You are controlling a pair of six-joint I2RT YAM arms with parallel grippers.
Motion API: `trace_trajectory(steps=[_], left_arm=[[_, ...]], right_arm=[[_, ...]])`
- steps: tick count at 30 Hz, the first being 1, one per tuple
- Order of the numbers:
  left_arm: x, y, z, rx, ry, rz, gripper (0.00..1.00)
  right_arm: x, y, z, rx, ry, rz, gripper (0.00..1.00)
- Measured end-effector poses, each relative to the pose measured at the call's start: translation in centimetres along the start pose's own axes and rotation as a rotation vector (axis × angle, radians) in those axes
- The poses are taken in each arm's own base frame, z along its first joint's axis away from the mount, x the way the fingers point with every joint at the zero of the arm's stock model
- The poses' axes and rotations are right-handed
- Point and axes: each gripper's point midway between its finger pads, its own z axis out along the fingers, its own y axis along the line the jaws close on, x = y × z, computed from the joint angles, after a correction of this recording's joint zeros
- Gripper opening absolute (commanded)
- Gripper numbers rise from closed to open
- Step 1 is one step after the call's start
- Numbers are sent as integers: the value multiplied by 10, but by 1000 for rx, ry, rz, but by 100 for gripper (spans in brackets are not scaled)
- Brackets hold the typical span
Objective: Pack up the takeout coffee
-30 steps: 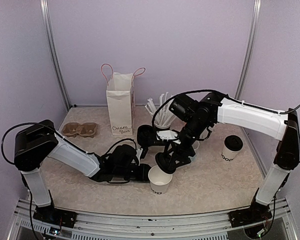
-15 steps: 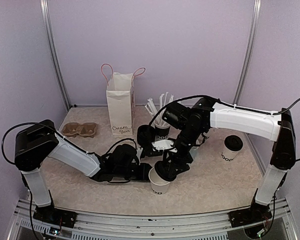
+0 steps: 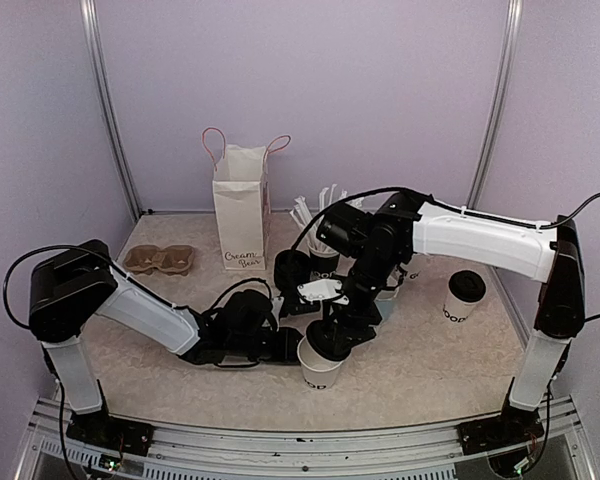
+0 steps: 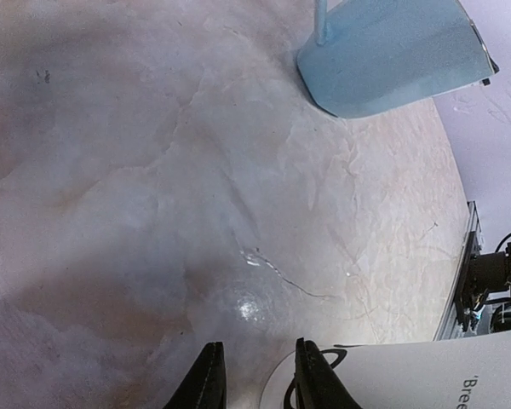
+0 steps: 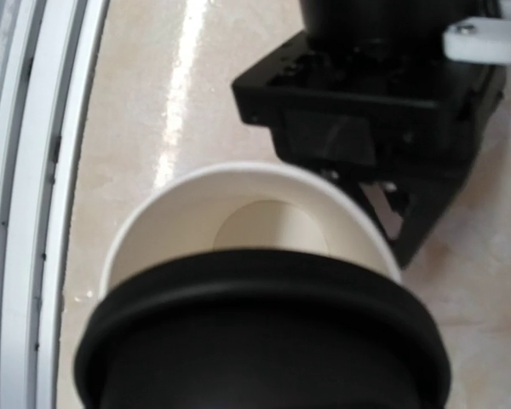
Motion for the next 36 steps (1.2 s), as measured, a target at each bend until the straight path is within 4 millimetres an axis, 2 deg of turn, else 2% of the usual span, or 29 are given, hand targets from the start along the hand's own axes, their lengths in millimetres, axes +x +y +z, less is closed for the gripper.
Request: trace_trajectory(steps=[3, 8, 12, 16, 22, 29, 36], left_arm=[[4, 9, -6, -34, -3, 1, 33], [13, 23, -40, -84, -18, 1, 32], [25, 27, -56, -81, -11, 4, 30], [43, 19, -55, -62, 28, 27, 29], [55, 3, -47, -2, 56, 27, 28], [54, -6, -35, 40, 56, 11, 28], [45, -17, -27, 78, 33, 4, 28]], right_arm=[[-1, -1, -4, 10, 6, -4, 22], [0, -1, -7, 15, 19, -10, 23], [0, 0, -7, 18, 31, -21, 23], [-7, 4, -3, 11, 37, -43, 24], [-9, 8, 8, -8, 56, -56, 26], [-9, 8, 9, -4, 65, -60, 36], [-10, 12, 15, -18, 79, -69, 40]])
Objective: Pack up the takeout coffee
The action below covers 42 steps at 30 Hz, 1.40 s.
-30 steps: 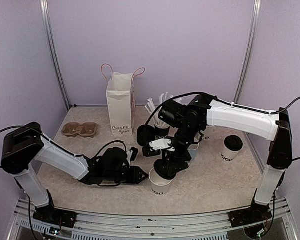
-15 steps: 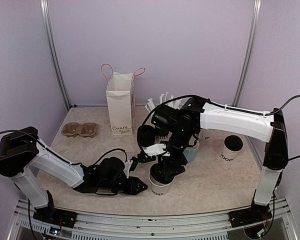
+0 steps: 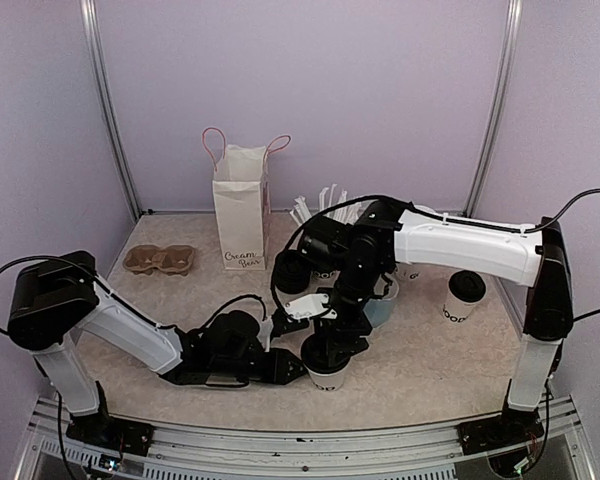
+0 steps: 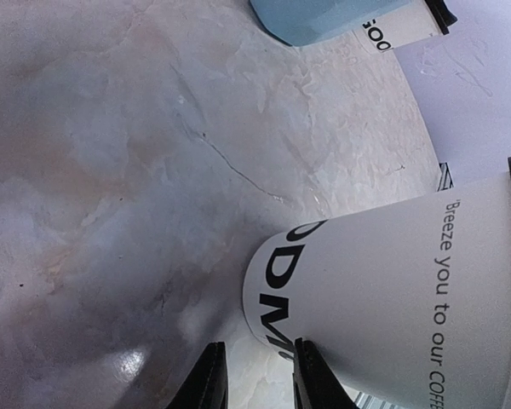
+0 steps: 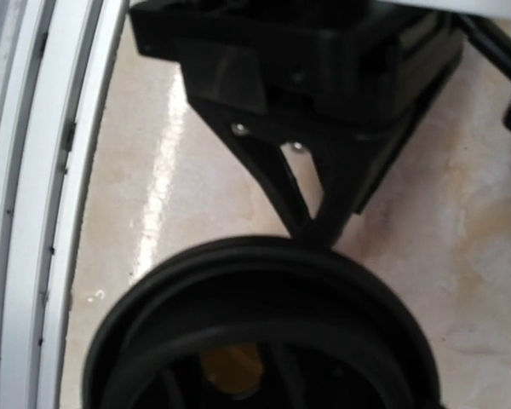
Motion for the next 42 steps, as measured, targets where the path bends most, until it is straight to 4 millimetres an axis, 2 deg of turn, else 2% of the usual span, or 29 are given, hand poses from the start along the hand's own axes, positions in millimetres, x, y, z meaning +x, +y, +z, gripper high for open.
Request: trace_trajectory(steps=[7, 11, 17, 21, 25, 29, 32, 37, 40, 42], left_arm=[[0, 0, 2, 4, -2, -9, 28], [0, 0, 2, 6, -3, -11, 28], [0, 2, 2, -1, 0, -14, 35], [-1, 7, -5, -42, 8, -7, 40], [-13, 3, -21, -69, -13, 16, 42], [-33, 0, -39, -103, -56, 41, 47], [-56, -12, -53, -105, -113, 78, 55], [-99, -54, -71, -33, -232, 160, 59], [-116, -78, -73, 21, -264, 195, 69], [-122, -90, -67, 48, -261, 217, 70]], right_arm=[[1, 1, 6, -12, 12, -1, 46], [1, 0, 7, -11, 14, -1, 53], [3, 2, 5, -4, 16, -2, 66], [2, 5, -8, 20, -3, -9, 74], [1, 9, -27, 64, -36, -20, 73], [5, 8, -38, 109, -63, -3, 70], [13, 2, -45, 145, -96, 36, 69], [38, -9, -57, 179, -199, 171, 71], [55, -14, -58, 164, -263, 280, 74], [66, -16, -54, 138, -293, 343, 76]])
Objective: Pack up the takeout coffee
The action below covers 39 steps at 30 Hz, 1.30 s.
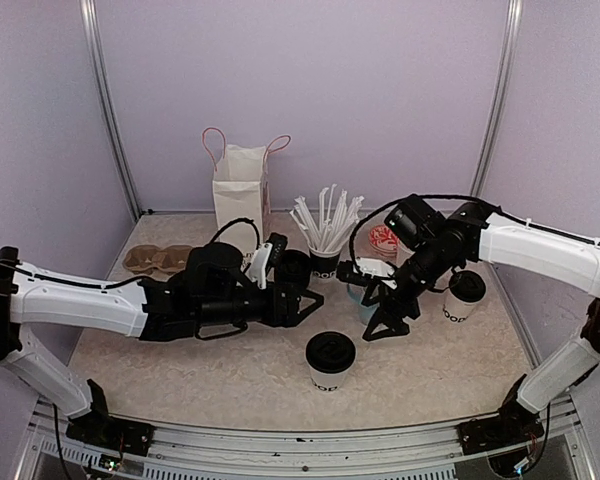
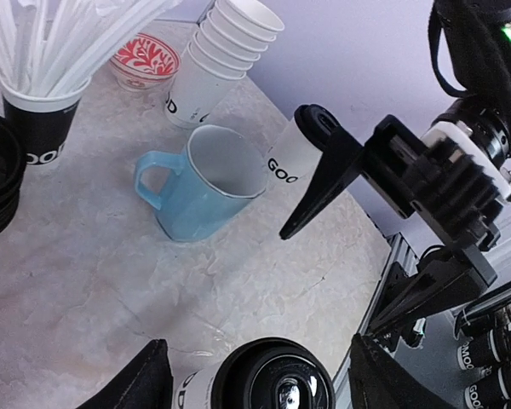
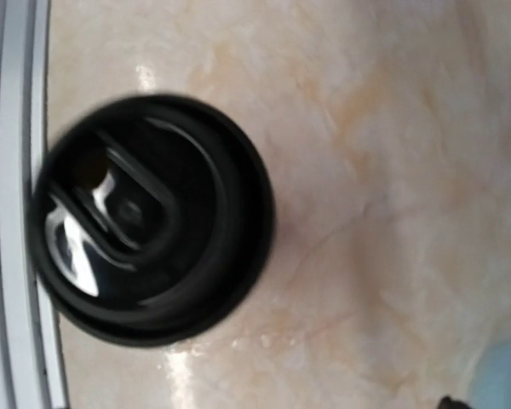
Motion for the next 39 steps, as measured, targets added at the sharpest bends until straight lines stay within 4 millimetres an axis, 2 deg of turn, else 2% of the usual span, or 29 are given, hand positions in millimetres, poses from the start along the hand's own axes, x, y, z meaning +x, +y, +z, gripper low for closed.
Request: trace_trajectory(steps=[3, 8, 14, 20, 28, 39], left_arm=[[10, -3, 15, 9, 32, 12, 70], [43, 10, 30, -19, 124, 12, 67], [54, 13, 32, -14, 151, 6, 64], [75, 14, 36, -8, 198, 5, 59], [78, 12, 39, 16, 193, 1, 56], [82, 13, 41, 35, 179, -14, 51]], right_arm=[[11, 0, 7, -36, -11, 70, 80], [15, 6, 14, -84, -29, 138, 77], [13, 2, 24, -120, -43, 188, 75], [15, 2, 34, -152, -30, 221, 67], [21, 3, 49, -201, -7, 255, 58], [23, 6, 55, -248, -5, 280, 56]])
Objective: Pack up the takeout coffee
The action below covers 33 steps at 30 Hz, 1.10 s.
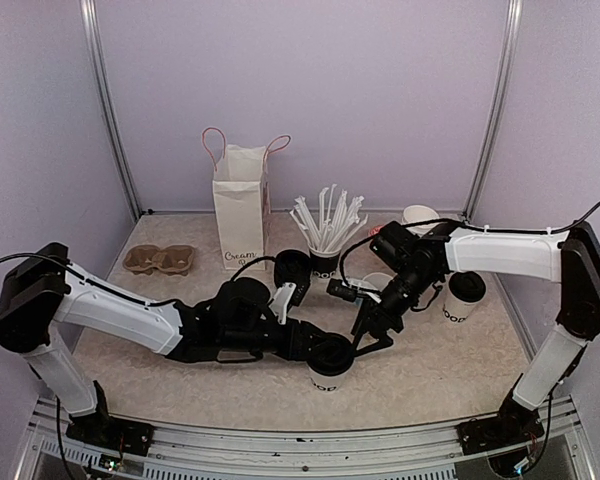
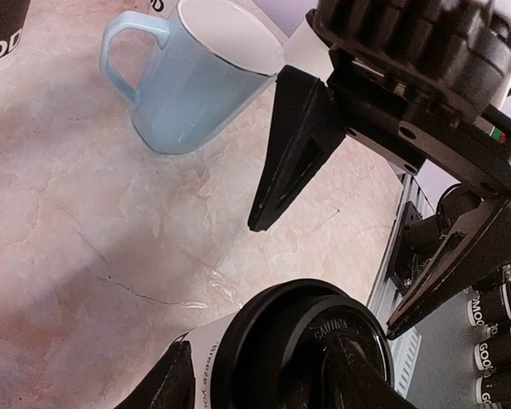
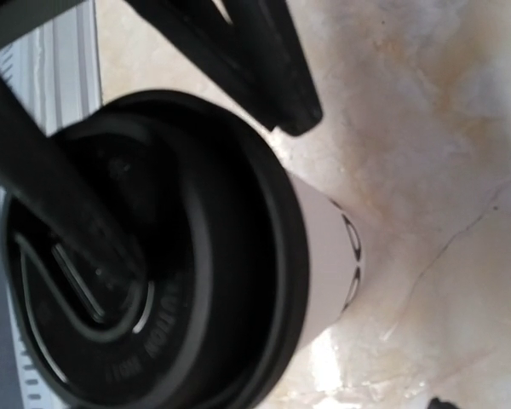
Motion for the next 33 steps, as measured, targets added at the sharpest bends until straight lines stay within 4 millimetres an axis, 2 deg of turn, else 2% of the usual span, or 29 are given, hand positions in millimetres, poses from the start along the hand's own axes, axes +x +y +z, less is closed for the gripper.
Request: trace_trajectory(steps=[7, 10, 18, 22, 27, 30, 33], left_arm=[[-1, 0, -1, 9, -23, 0, 54], [-2, 1, -1, 2, -27, 4, 56], [-10, 2, -3, -60, -15, 65, 60], [-24, -6, -12, -69, -41, 81, 62], [-36, -23, -36, -73, -90, 90, 62], [-29, -31, -50, -67, -96, 75, 62], [-10, -35, -55, -70, -65, 53, 61]], right_arm=[[4, -7, 7, 2, 20, 20, 55], [3, -6, 6, 0, 17, 15, 57], [-12, 3, -2, -29, -20, -40, 64], [-14, 7, -8, -26, -28, -60, 65], [-23, 10, -17, -10, -46, -95, 65], [-29, 9, -21, 2, -56, -119, 65], [-30, 9, -20, 3, -56, -132, 65]])
